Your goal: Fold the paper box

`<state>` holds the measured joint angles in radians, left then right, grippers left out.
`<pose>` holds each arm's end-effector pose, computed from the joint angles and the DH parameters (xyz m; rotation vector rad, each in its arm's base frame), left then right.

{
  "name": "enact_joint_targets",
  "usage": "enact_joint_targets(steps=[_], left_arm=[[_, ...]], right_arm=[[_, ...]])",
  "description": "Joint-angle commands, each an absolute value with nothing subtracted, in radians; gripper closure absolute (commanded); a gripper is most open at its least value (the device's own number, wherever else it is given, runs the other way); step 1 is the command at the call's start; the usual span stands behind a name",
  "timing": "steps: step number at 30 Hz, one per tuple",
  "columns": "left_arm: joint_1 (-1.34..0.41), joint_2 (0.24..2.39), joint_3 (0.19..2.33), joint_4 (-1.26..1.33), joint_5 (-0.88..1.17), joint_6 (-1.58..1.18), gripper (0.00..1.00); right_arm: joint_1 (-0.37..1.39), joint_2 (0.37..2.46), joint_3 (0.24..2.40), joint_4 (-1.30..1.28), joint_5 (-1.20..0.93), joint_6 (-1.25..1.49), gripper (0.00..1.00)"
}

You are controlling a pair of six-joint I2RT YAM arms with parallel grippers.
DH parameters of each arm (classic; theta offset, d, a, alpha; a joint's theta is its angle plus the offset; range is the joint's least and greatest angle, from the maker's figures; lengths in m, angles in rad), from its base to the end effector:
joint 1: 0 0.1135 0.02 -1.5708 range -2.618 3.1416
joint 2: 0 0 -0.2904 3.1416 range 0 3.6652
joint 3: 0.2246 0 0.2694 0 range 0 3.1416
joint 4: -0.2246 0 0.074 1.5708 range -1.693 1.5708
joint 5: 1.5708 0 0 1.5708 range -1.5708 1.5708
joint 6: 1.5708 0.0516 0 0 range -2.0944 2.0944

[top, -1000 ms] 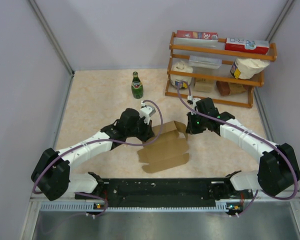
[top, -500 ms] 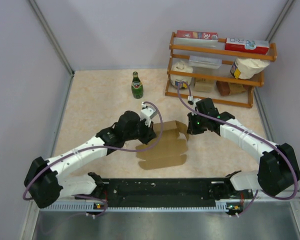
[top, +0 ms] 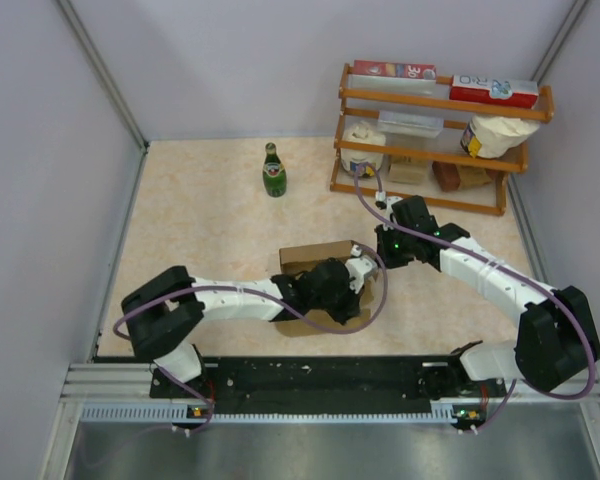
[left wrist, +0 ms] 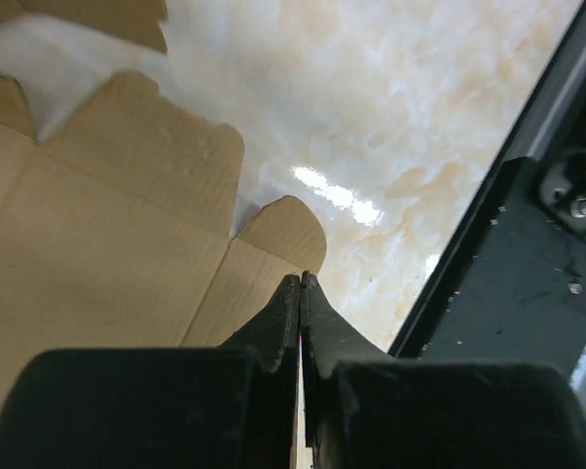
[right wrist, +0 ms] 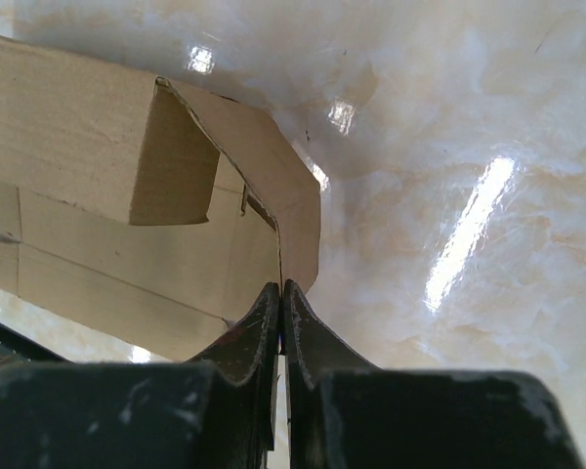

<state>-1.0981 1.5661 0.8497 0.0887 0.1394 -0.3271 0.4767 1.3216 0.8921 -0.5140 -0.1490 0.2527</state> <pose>0.1563 -0.3214 0.2032 0.9638 2.1518 -0.9100 0.2502 0.1378 0.2389 -0.3486 2.5435 0.4759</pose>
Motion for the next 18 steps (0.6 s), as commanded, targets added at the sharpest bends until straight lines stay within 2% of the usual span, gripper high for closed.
enact_joint_targets(steps=[1, 12, 18], left_arm=[[-1.115, 1.646, 0.922, 0.196, 0.061, -0.374, 1.00], [-1.115, 1.706, 0.903, 0.279, -0.132, -0.397, 1.00], [-1.115, 1.769, 0.943, 0.239, -0.137, -0.390, 1.00]], right_arm=[[0.471, 1.290, 0.930, -0.492, -0.149, 0.242, 1.00], [0.471, 1.292, 0.928, -0.492, -0.152, 0.239, 1.00], [0.471, 1.290, 0.930, -0.492, -0.150, 0.241, 1.00]])
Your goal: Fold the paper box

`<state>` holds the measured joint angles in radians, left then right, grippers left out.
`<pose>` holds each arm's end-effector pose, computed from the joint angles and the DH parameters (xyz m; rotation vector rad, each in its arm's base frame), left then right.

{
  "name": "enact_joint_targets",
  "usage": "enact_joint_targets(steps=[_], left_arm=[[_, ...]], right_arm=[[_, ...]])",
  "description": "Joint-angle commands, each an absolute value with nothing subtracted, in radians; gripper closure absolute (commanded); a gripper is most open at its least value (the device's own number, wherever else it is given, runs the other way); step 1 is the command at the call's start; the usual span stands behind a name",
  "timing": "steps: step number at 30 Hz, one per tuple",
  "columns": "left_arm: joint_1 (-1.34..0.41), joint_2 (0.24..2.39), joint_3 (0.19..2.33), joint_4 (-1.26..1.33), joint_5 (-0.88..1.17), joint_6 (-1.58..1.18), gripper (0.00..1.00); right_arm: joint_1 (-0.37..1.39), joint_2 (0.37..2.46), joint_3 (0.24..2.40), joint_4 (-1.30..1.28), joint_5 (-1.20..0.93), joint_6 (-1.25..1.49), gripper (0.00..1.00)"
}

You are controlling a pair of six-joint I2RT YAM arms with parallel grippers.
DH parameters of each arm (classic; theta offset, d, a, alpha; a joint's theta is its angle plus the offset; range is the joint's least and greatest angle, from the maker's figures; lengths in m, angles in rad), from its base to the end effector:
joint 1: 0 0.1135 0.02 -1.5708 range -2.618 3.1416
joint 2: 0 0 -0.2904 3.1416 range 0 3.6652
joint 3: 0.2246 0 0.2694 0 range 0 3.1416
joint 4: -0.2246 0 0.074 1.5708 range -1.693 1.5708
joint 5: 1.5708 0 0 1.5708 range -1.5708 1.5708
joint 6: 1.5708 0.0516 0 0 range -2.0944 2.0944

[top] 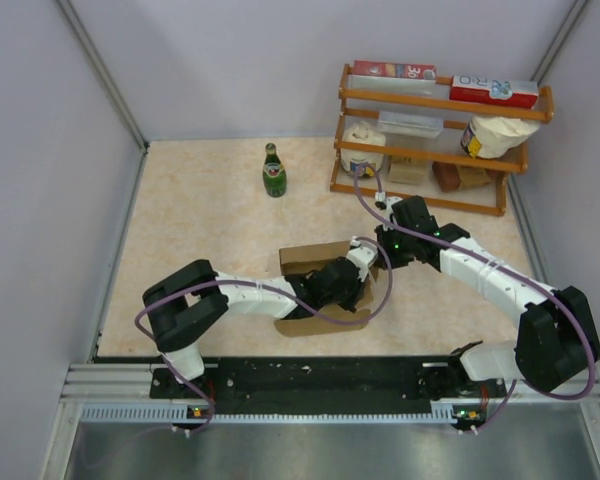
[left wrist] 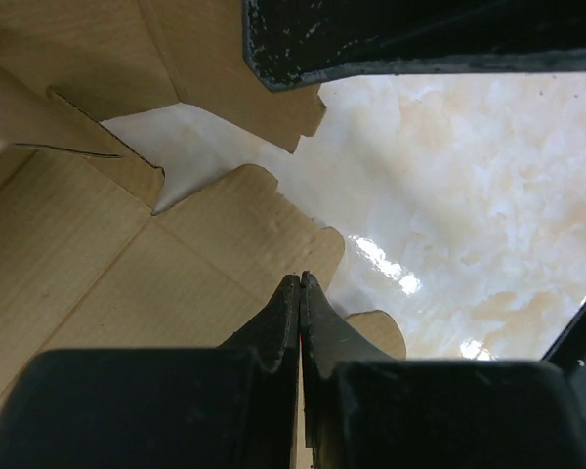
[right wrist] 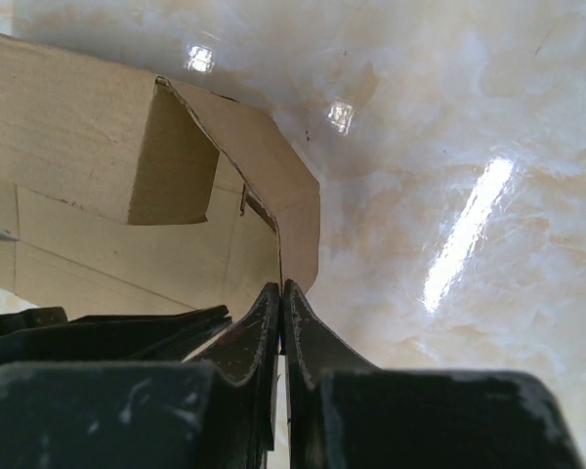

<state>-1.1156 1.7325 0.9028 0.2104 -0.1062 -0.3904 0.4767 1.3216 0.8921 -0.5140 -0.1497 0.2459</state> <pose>0.1765 -0.3482 0.1741 0.7510 2.1557 -0.7155 0.2502 0.1379 0.2389 -0.3574 2.5416 0.4742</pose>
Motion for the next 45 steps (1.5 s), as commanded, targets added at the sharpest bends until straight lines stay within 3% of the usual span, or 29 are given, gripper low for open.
enact_joint_targets(steps=[1, 22, 34, 45], left_arm=[[-1.115, 1.778, 0.943, 0.236, -0.138, -0.391, 1.00], [-1.115, 1.851, 0.945, 0.255, -0.115, -0.411, 1.00], [-1.115, 1.827, 0.954, 0.255, -0.097, -0.411, 1.00], [-1.115, 1.645, 0.937, 0.213, -0.037, -0.382, 1.00]], right_arm=[[0.472, 1.289, 0.930, -0.491, -0.149, 0.241, 1.00], [0.471, 1.279, 0.896, -0.494, -0.302, 0.279, 1.00], [0.492, 1.249, 0.796, -0.433, -0.195, 0.273, 1.00], [0.506, 1.213, 0.738, -0.377, -0.144, 0.273, 1.00]])
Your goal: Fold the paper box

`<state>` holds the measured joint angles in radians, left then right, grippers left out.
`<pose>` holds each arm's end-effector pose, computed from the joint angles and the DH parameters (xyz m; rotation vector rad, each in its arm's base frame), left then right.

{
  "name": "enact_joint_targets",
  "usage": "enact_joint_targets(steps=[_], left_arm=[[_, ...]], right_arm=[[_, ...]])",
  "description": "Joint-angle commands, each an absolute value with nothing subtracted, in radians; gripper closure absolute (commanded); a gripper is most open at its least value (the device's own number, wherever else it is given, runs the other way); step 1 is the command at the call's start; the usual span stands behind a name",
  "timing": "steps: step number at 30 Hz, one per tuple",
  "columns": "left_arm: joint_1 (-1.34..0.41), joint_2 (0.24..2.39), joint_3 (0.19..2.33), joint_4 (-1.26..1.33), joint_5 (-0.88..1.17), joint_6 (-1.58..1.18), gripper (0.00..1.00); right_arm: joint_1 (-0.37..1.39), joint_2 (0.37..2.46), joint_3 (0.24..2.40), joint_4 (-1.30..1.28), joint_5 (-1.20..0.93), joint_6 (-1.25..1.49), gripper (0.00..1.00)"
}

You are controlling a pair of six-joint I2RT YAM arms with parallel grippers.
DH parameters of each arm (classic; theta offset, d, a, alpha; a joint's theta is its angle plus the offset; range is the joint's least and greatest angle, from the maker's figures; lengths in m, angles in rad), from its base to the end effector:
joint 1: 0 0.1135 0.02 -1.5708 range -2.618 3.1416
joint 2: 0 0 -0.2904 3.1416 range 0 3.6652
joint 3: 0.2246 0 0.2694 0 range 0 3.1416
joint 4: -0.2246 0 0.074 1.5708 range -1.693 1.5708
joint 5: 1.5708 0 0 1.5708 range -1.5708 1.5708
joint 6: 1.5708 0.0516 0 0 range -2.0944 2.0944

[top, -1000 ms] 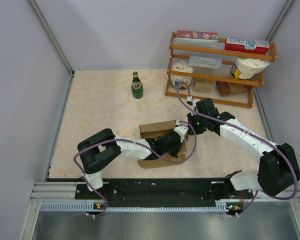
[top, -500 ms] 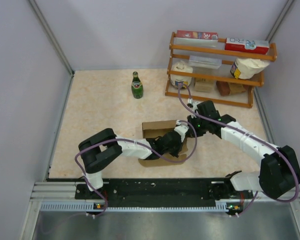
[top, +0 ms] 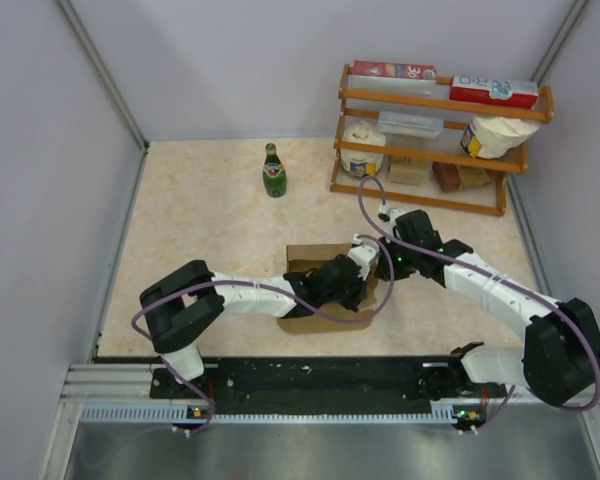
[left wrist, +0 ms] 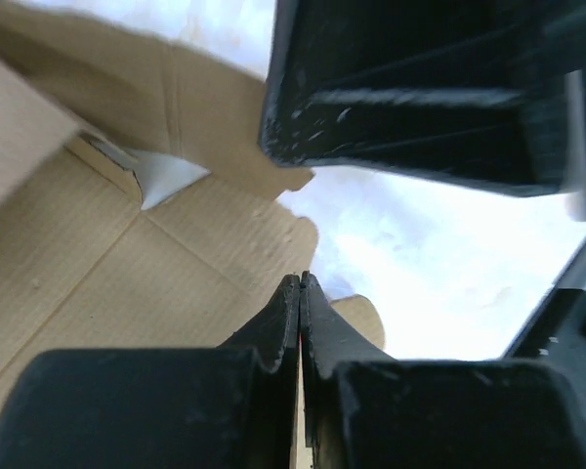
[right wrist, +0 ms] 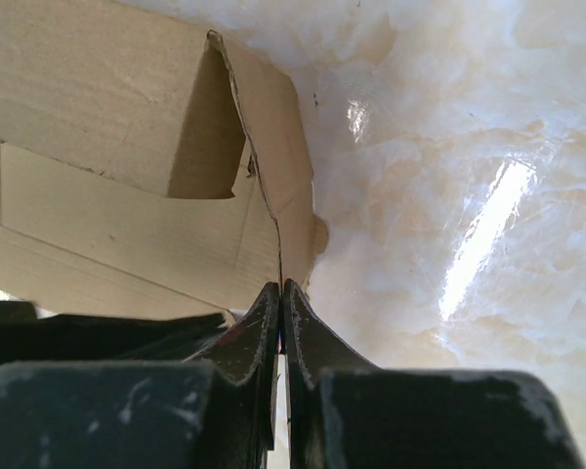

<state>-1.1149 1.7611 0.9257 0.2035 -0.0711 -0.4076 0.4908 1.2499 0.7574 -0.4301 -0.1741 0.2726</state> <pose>0.1780 -0.3547 0.1700 0.7608 2.1810 -0.7487 0.2282 0.1321 0.2183 -0.3524 2.5298 0.5263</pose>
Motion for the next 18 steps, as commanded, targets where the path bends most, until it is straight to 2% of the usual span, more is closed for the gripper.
enact_joint_targets(steps=[1, 8, 12, 18], left_arm=[[-1.115, 1.625, 0.934, 0.210, -0.022, -0.379, 1.00], [-1.115, 1.439, 0.933, 0.178, 0.071, -0.350, 1.00], [-1.108, 1.306, 0.962, 0.114, -0.050, -0.298, 1.00], [-0.912, 1.206, 0.960, -0.039, -0.091, -0.261, 1.00]], right_arm=[[0.506, 1.212, 0.733, -0.370, -0.141, 0.275, 1.00], [0.512, 1.207, 0.730, -0.364, -0.130, 0.273, 1.00], [0.515, 1.209, 0.732, -0.364, -0.132, 0.275, 1.00], [0.518, 1.212, 0.735, -0.365, -0.135, 0.273, 1.00]])
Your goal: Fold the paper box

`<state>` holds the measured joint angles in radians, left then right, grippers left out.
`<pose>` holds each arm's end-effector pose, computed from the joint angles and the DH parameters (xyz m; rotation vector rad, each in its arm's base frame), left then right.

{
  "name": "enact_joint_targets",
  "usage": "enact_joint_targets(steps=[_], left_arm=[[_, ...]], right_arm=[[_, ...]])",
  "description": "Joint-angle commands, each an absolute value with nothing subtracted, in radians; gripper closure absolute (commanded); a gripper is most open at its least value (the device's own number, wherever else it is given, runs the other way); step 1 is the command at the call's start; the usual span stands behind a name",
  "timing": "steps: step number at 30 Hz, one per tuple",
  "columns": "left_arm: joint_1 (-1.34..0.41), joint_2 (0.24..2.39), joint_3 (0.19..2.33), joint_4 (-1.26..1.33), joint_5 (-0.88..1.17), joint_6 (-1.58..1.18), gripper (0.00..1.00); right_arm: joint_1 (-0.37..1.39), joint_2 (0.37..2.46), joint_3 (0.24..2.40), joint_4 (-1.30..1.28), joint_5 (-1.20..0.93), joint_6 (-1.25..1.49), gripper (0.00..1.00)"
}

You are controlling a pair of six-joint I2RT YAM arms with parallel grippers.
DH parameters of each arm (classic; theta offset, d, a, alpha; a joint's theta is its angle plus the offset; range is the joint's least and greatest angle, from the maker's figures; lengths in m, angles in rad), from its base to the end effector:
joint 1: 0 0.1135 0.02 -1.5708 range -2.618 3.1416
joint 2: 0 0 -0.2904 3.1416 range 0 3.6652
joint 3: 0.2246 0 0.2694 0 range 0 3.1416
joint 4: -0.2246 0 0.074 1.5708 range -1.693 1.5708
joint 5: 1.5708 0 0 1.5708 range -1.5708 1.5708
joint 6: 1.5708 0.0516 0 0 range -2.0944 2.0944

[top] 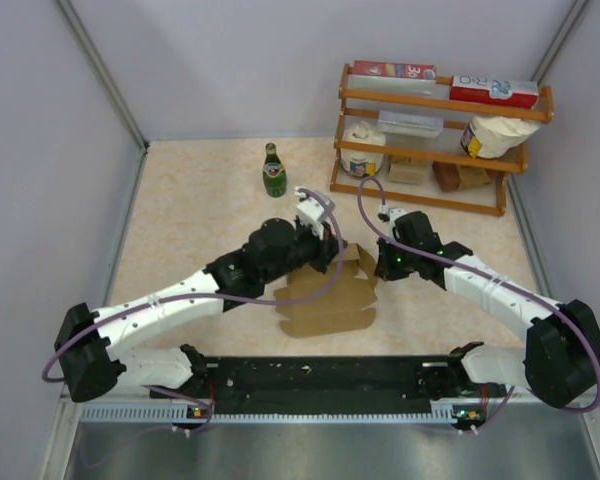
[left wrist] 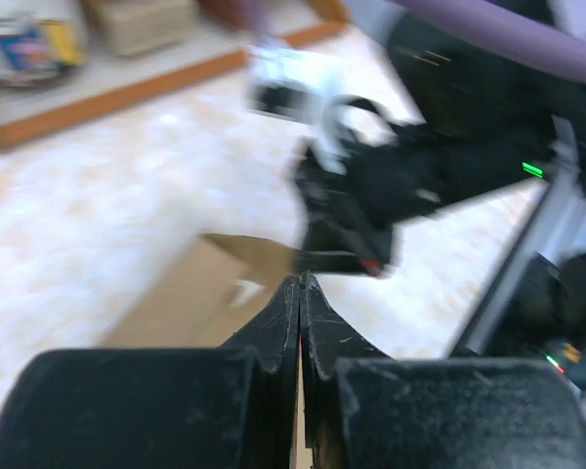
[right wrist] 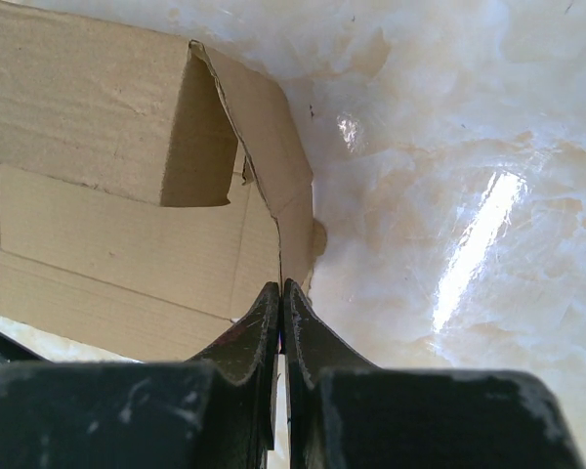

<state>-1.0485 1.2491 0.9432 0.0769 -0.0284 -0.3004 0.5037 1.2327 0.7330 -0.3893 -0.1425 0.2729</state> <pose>0.1604 -0.2757 0.3386 0.6744 1.7767 -0.9208 0.2257 0.1328 0.2172 -0.3530 2.4923 0.5042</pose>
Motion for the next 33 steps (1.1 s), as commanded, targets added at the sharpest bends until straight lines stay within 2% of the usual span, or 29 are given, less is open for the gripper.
enact_joint_targets(steps=[1, 5, 33], left_arm=[[-0.869, 1.203, 0.948, -0.058, -0.065, -0.268, 1.00], [-0.795, 1.200, 0.887, -0.086, -0.072, -0.232, 1.00], [-0.795, 1.345, 0.802, -0.120, -0.055, -0.229, 1.00]], right_arm=[[0.517, 1.212, 0.736, -0.365, -0.137, 0.273, 1.00], [0.519, 1.213, 0.738, -0.365, -0.138, 0.275, 1.00], [0.528, 1.226, 0.818, -0.425, -0.184, 0.267, 1.00]])
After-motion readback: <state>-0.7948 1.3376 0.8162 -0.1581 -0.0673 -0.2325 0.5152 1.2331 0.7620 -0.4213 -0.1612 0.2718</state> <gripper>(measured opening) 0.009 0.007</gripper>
